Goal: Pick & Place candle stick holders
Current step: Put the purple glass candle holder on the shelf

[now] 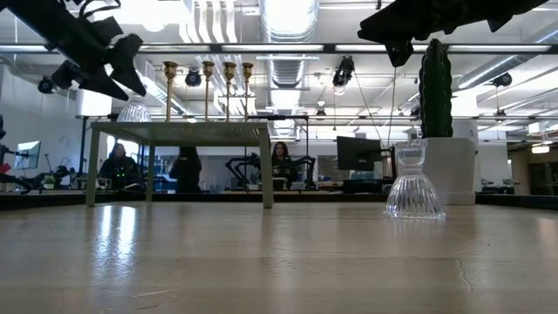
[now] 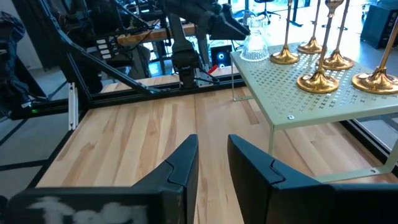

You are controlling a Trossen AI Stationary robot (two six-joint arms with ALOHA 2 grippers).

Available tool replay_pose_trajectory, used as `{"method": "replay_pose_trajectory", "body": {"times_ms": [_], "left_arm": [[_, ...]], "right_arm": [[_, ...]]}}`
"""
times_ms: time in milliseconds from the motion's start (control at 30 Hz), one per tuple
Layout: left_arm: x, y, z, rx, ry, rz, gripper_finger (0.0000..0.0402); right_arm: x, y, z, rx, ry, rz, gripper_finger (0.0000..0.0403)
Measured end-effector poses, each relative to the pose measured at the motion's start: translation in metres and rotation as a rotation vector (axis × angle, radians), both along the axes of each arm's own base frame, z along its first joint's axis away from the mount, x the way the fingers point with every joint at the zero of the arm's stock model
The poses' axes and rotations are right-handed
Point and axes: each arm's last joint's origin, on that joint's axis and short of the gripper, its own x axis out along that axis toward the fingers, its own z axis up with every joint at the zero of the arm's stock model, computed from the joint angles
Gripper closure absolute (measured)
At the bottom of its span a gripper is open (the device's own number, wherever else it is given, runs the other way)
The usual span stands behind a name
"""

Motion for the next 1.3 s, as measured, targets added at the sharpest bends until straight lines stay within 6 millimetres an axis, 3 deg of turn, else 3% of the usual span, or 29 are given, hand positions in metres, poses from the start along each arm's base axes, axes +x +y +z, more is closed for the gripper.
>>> {"method": "replay_pose_trajectory", "body": {"times_ms": [333, 433, 600, 767, 900, 1067, 1300], "left_arm": [[-0.037, -0.011, 0.035, -0.194, 0.023, -0.125, 0.0166], [-0.04, -0.015, 0.041, -0.282, -0.014, -0.219, 0.0168], [-0.013, -0.02, 0.028, -0.366, -0.12, -0.543, 0.0168], [0.02, -0.03, 0.013, -0.341, -0.357, -0.935, 0.0168], [0.034, -0.04, 0.007, -0.267, -0.507, -1.146, 0.0168], [0.039, -0.046, 0.001, -0.162, -0.529, -1.24, 0.0168], [0.045, -0.046, -0.004, -0.135, -0.477, -1.241, 0.0168]], "right_arm": [[0.0, 0.0, 0.0, 0.0, 0.0, 0.0, 0.0332], [0.0, 0.0, 0.0, 0.0, 0.0, 0.0, 0.0326], [0.0, 0.0, 0.0, 0.0, 0.0, 0.0, 0.0318], [0.0, 0.0, 0.0, 0.0, 0.0, 0.0, 0.0312], [0.0, 0.0, 0.0, 0.0, 0.0, 0.0, 0.0314], [-0.002, 0.0, 0.002, 0.014, 0.037, 0.003, 0.0324], [-0.003, 0.001, 0.02, 0.023, -0.014, -0.004, 0.0335]]}}
